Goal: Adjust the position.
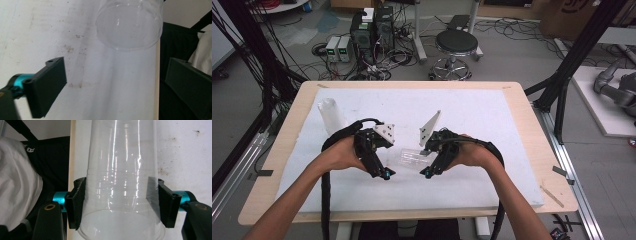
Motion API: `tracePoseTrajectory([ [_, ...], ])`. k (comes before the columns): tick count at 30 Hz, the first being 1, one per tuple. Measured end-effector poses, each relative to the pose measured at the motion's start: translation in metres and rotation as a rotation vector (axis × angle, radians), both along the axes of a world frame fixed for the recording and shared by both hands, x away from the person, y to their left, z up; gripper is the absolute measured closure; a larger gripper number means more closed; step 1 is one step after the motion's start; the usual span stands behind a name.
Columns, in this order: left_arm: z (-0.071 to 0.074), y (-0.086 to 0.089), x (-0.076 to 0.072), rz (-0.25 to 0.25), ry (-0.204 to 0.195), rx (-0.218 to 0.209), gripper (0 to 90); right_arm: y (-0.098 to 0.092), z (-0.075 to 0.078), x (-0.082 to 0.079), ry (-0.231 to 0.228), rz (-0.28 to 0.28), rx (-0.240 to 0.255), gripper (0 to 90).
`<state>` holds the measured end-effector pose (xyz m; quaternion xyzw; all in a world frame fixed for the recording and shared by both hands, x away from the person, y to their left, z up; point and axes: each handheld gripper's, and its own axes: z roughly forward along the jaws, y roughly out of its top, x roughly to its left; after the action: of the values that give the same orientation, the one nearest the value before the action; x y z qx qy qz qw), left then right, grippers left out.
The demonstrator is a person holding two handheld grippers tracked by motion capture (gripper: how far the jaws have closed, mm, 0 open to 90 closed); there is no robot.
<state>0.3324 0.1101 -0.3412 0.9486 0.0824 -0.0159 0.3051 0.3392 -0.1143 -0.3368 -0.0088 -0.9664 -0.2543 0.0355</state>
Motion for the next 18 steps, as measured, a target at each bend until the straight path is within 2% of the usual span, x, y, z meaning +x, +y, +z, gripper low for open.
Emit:
tracePoseTrajectory([
  [1, 0.000, -0.001, 0.001, -0.007, 0.002, -0.006, 10.3, 0.001, 0.000, 0.000, 0.001, 0.001, -0.001, 34.3],
  [10, -0.003, -0.011, 0.004, -0.018, 0.017, -0.036, 11.8, 0.003, -0.002, -0.001, 0.002, 0.012, -0.013, 34.2],
  [18, -0.004, -0.017, 0.005, -0.041, 0.031, -0.014, 15.0, 0.005, -0.004, -0.002, -0.002, 0.018, -0.016, 34.3],
])
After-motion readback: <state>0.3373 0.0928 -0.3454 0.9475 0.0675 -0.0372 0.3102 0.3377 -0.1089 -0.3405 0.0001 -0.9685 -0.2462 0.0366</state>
